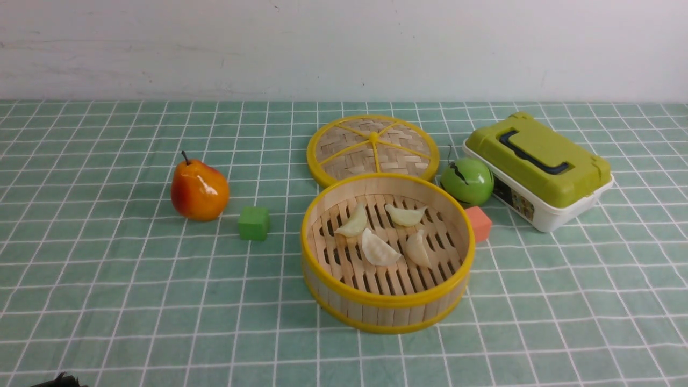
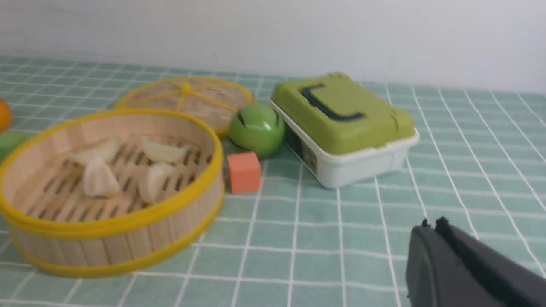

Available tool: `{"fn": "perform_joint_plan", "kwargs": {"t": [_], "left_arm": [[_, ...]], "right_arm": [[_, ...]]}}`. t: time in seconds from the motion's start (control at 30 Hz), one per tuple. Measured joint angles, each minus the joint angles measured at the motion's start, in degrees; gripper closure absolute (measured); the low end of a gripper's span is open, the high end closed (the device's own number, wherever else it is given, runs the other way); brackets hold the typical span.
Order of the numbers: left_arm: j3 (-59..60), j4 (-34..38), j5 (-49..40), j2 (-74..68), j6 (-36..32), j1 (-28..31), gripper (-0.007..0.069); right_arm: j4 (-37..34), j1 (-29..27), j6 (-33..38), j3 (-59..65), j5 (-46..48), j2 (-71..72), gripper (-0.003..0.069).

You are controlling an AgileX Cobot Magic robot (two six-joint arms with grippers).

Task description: Put the dumplings into the steamer on the table with the blue tablecloth.

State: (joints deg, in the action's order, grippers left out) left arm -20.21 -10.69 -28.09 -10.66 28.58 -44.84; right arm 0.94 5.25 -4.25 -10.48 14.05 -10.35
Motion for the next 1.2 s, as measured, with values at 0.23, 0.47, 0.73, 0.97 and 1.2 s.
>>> {"fn": "perform_joint_plan", "kwargs": {"t": [0.23, 0.47, 0.73, 0.97, 1.2], "left_arm": [[0.0, 0.0, 0.0, 0.0, 0.0, 0.0, 0.0498], [0.0, 0.0, 0.0, 0.0, 0.0, 0.0, 0.0498], [0.0, 0.0, 0.0, 0.0, 0.0, 0.0, 0.0498], [0.0, 0.0, 0.0, 0.0, 0.0, 0.0, 0.0491], [0.0, 0.0, 0.0, 0.0, 0.0, 0.0, 0.0484]], "right_arm": [[0.2, -8.2, -2.7, 10.0, 3.0, 8.9, 0.0679], [0.2, -8.6, -3.7, 11.7, 6.7, 10.9, 0.0679], [1.1, -5.8, -3.8, 11.6, 7.5, 10.9, 0.0679], [1.4, -3.5, -3.8, 11.6, 7.5, 10.9, 0.0679], [1.3, -3.5, -3.8, 11.6, 7.5, 10.9, 0.0678]]}}
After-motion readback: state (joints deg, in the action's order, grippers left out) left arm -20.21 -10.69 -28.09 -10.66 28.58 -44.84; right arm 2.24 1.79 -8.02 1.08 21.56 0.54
